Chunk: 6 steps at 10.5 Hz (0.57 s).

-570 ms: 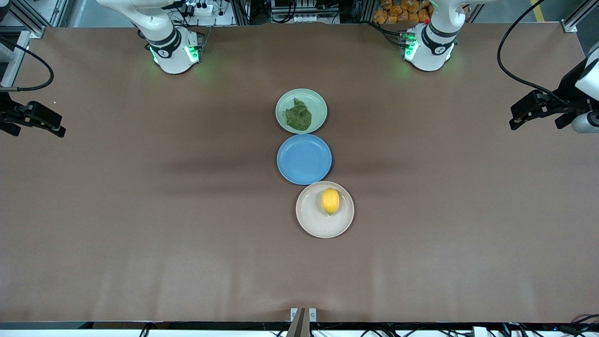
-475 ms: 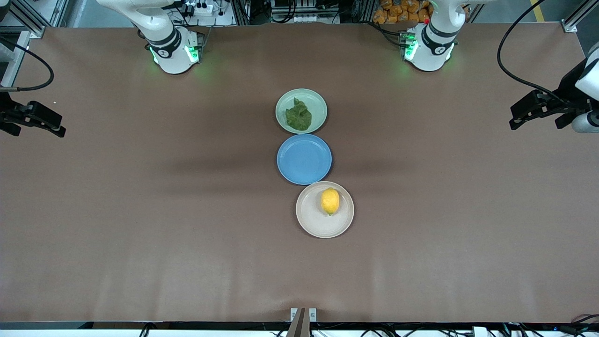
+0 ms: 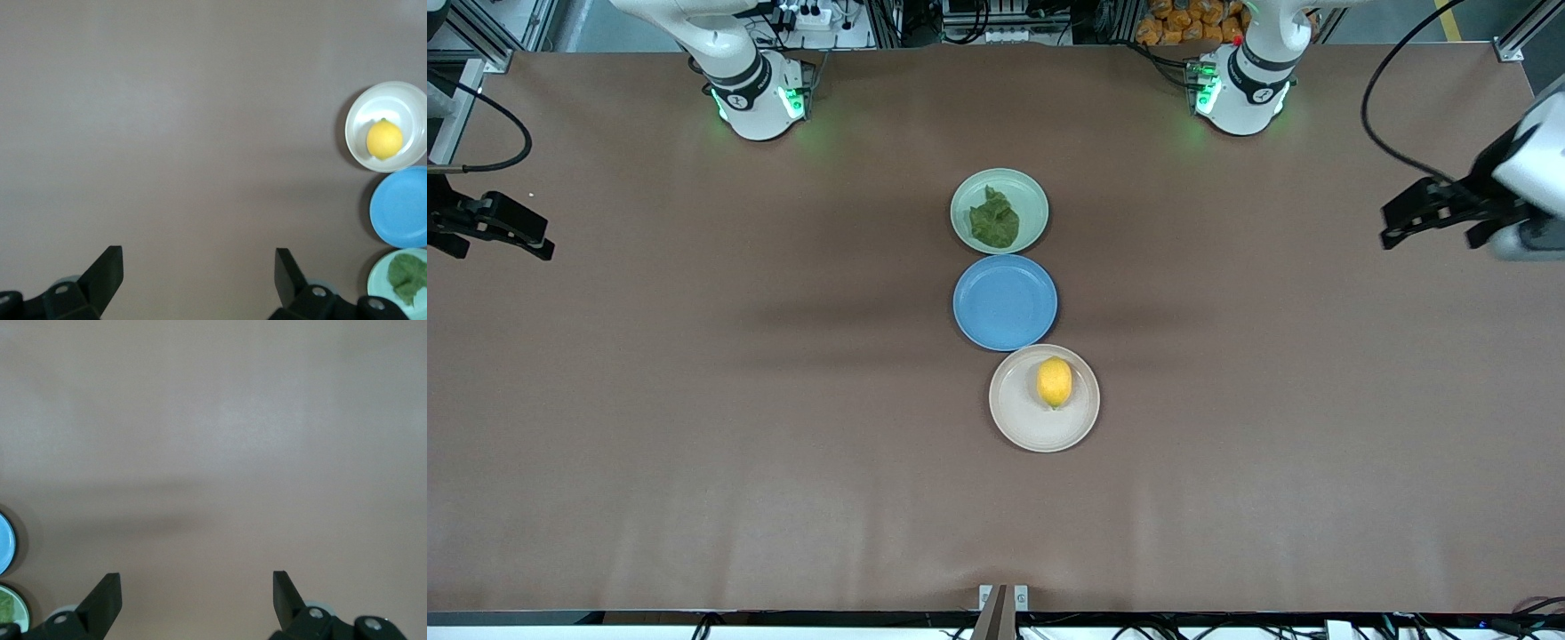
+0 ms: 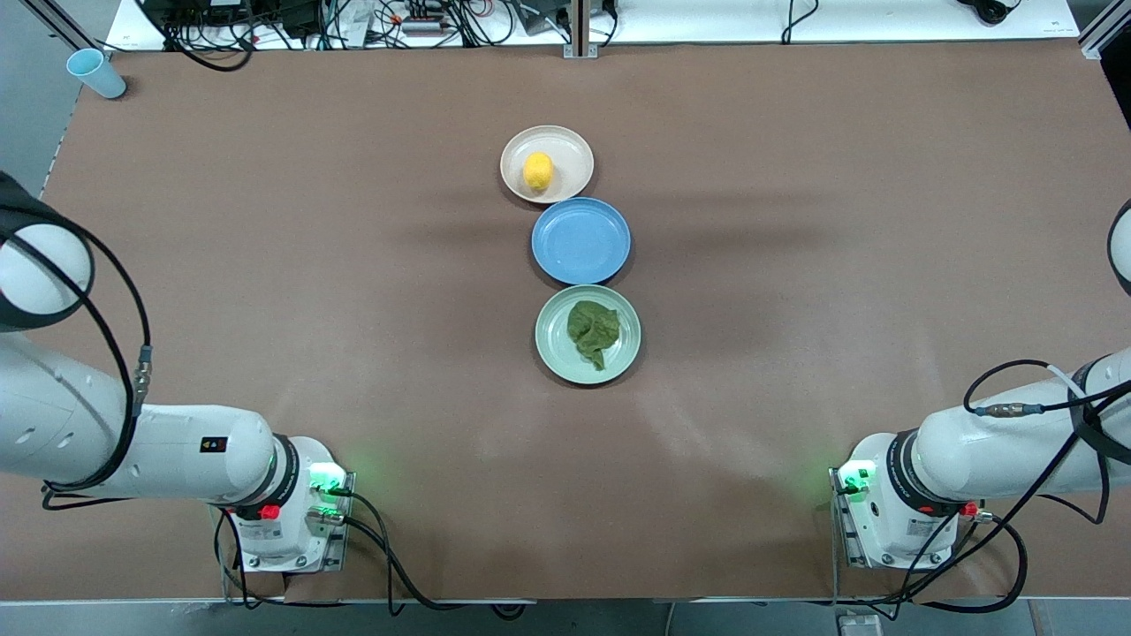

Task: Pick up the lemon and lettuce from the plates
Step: 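Move the left gripper from rest toward the cream plate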

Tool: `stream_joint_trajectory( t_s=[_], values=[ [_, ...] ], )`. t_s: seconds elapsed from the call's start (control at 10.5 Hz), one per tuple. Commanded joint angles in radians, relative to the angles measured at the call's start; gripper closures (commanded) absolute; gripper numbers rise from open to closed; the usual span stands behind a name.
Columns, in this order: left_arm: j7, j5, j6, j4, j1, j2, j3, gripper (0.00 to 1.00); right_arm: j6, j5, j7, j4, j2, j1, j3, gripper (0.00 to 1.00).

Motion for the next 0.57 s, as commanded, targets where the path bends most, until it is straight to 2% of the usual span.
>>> stream_joint_trajectory(
  t_s=[0.0, 0.28, 0.47],
  values=[
    [-0.031, 0.001, 0.087, 0.010, -0.080, 0.099, -0.017, 0.00, -0.017, 0.010, -0.002, 0.014, 0.001, -0.002, 0.003, 0.00],
    [-0.239, -0.002, 0.320, 0.010, -0.242, 0.255, -0.019, 0.00, -0.016, 0.010, -0.010, 0.014, 0.001, -0.001, 0.005, 0.00],
    [-0.313, -0.012, 0.495, 0.012, -0.304, 0.369, -0.021, 0.00, -0.013, 0.010, -0.010, 0.014, 0.003, -0.002, 0.005, 0.00]
  ],
)
